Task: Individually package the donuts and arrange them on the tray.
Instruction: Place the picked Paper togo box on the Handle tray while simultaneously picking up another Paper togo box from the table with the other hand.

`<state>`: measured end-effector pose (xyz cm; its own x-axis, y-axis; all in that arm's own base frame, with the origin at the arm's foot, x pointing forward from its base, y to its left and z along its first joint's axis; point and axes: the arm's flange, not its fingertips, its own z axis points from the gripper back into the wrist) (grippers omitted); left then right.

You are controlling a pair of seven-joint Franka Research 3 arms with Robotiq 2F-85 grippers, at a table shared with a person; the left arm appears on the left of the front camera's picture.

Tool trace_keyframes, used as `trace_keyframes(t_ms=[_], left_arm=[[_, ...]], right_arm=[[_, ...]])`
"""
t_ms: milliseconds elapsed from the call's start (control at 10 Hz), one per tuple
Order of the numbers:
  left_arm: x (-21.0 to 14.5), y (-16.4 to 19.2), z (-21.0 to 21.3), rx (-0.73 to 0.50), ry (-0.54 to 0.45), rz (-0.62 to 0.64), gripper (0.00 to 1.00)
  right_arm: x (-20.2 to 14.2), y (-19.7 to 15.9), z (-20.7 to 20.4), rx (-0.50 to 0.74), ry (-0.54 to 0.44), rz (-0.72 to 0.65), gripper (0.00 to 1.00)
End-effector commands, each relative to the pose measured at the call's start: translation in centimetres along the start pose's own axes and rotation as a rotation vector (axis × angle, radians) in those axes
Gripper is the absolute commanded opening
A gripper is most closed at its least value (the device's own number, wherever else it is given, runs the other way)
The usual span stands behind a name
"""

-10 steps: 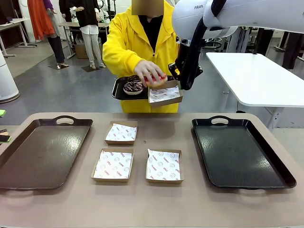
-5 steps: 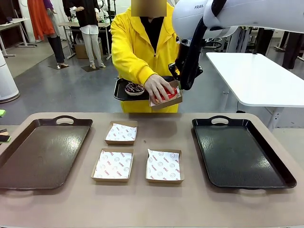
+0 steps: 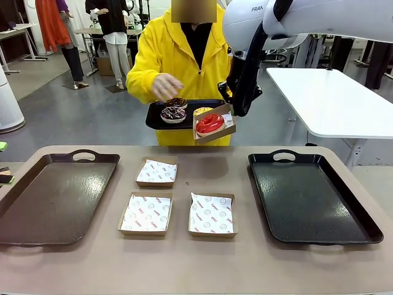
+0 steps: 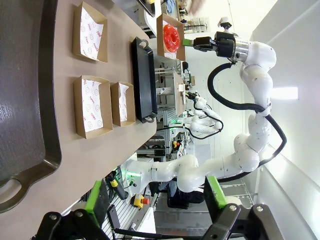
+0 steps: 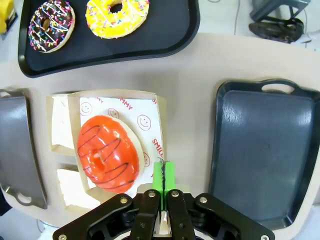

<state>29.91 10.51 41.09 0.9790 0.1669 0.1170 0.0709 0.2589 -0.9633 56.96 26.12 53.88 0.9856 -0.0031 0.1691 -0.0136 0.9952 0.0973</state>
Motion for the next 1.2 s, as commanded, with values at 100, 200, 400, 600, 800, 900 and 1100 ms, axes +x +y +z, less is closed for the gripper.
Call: trace_keyframes(t_ms=[100,200,400,600,800,900,1100], left_arm=[[0.2,-0.2,0.1,-0.011,-0.017,0.004,1.0],[0.2,-0.2,0.1,-0.011,-0.017,0.004,1.0],[0.2,-0.2,0.1,-0.011,-0.017,0.004,1.0],[0.2,-0.2,0.1,-0.011,-0.017,0.004,1.0],[0.7,-1.2,-1.3,0.048,0.055,-0.02,1.0],[1.5,-2.8,-2.5,0.096,0.09,-0.031,1.0],[2.7,-6.4,-5.3,0.18,0.174,-0.054,1.0]], right_arm=[[0.0,-0.1,0.1,0.003,-0.007,-0.002,0.0],[0.0,-0.1,0.1,0.003,-0.007,-0.002,0.0],[0.0,-0.1,0.1,0.003,-0.007,-0.002,0.0],[0.0,0.0,0.0,0.0,0.0,0.0,0.01],[-1.1,-3.3,0.4,0.029,0.02,0.053,0.01],[-1.9,-5.6,1.1,0.043,0.024,0.056,0.01],[-3.9,-10.6,2.1,0.06,0.023,0.004,0.01]])
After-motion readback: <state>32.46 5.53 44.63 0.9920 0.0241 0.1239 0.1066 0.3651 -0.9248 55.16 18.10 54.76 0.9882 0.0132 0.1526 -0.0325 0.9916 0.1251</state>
